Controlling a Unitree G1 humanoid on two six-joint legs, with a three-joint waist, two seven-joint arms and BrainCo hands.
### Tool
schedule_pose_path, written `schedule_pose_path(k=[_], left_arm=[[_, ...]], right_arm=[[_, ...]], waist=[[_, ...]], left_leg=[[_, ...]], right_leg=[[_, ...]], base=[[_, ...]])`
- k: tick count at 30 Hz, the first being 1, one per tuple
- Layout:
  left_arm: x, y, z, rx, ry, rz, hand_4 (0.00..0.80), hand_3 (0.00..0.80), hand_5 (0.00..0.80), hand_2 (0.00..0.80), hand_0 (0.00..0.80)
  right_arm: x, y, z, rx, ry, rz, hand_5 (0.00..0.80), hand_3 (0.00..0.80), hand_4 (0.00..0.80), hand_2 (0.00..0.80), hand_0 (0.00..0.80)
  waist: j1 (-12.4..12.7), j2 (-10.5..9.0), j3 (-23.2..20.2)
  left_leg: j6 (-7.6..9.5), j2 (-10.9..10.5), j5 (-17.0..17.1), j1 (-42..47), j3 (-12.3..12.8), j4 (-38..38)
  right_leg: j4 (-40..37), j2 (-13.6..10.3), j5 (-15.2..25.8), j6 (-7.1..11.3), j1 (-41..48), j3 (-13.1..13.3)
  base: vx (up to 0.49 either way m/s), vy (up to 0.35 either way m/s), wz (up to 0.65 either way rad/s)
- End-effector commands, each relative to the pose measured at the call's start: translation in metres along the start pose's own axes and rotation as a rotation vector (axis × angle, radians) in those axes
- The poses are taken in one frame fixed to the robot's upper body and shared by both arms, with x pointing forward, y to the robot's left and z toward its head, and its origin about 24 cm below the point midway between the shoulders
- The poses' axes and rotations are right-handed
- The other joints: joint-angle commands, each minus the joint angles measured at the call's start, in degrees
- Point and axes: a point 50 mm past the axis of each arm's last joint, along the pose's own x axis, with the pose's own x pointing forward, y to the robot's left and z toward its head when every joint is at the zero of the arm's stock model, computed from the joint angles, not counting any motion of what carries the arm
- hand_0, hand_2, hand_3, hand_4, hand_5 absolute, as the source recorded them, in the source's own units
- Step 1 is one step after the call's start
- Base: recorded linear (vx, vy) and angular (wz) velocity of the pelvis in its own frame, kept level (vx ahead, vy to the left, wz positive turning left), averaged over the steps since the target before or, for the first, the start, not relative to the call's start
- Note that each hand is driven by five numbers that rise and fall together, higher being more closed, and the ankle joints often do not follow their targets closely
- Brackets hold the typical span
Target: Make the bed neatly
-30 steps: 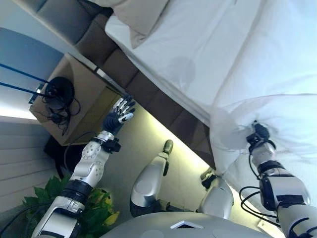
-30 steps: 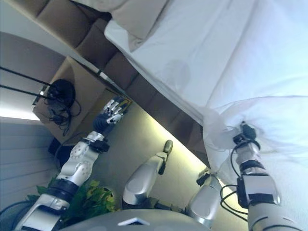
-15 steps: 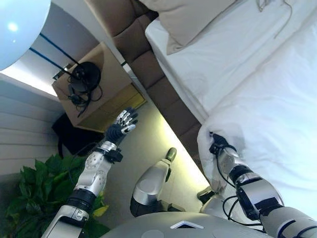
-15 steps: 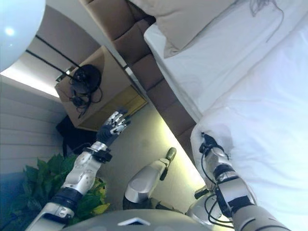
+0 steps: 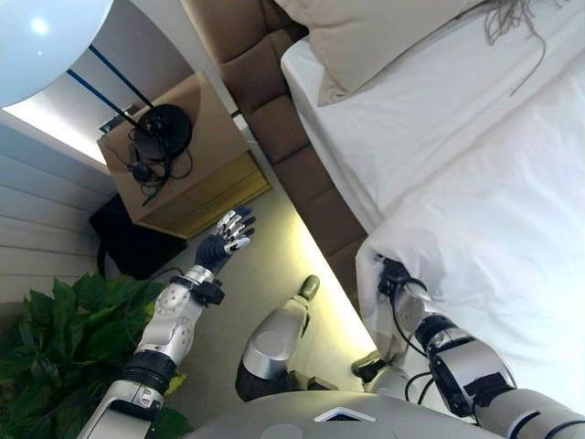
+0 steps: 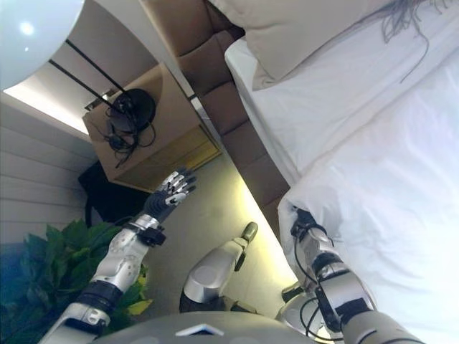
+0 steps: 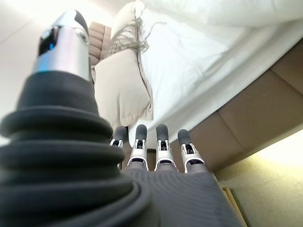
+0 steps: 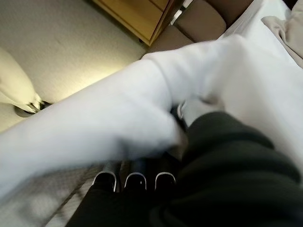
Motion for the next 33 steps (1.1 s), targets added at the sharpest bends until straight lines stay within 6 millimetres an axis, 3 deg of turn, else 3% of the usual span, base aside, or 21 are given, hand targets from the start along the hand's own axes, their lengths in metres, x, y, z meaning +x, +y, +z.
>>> schedule_pose_path(k=[1, 7, 15, 23, 33], left_arm=[[0.005, 0.0, 0.024, 0.073, -0.119, -0.029, 0.0, 0.0, 0.0, 0.0, 0.0], [0.002, -0.004, 0.014, 0.03, -0.141, 0.027, 0.0, 0.0, 0.0, 0.0, 0.0], [-0.005, -0.001, 0.007, 0.001, -0.175, 0.091, 0.0, 0.0, 0.0, 0.0, 0.0], [0.0, -0.007, 0.014, -0.024, -0.228, 0.103, 0.0, 0.0, 0.0, 0.0, 0.0], [0.003, 0.005, 0.031, 0.173, -0.265, 0.204, 0.0, 0.0, 0.0, 0.0, 0.0]], right_arm=[[-0.006, -0.015, -0.008, 0.056, -0.003, 0.055, 0.0, 0.0, 0.0, 0.0, 0.0], [-0.025, -0.07, -0.033, 0.21, 0.035, -0.11, 0.0, 0.0, 0.0, 0.0, 0.0], [-0.037, -0.094, -0.044, 0.344, 0.036, -0.224, 0.0, 0.0, 0.0, 0.0, 0.0], [-0.05, -0.124, -0.045, 0.459, 0.015, -0.366, 0.0, 0.0, 0.0, 0.0, 0.0], [-0.083, -0.17, -0.046, 0.544, -0.137, -0.455, 0.0, 0.0, 0.0, 0.0, 0.0]], waist=[[-1.6, -1.48, 1.7], [-5.0, -0.01, 2.1], [-8.7, 1.0, 3.4], [-11.5, 3.01, 3.7], [-18.2, 0.82, 4.1]], left_leg=[[-0.79, 0.9, -1.0, -1.3, 3.5, 1.6], [-0.9, 1.9, -1.4, -1.0, 5.3, 1.7], [-1.27, 2.4, -1.8, -2.2, 7.4, 2.4], [-1.52, 3.2, 0.1, -3.5, 9.7, 1.7], [-2.75, 6.6, -0.7, -2.7, 14.0, 2.4]], right_leg=[[-0.7, -1.0, 4.9, 1.0, 3.8, 4.8], [0.0, -0.3, 3.9, 0.68, 2.0, 7.2], [0.9, 0.5, 2.8, 0.25, -1.7, 11.2], [1.0, 0.5, 3.2, -0.41, -4.1, 12.2], [0.5, 2.2, 3.0, 0.06, -5.6, 15.9]], base=[[0.008, 0.004, -0.13], [-0.015, 0.023, -0.21], [-0.039, 0.002, -0.3], [-0.048, 0.033, -0.12], [0.004, -0.048, -0.22]])
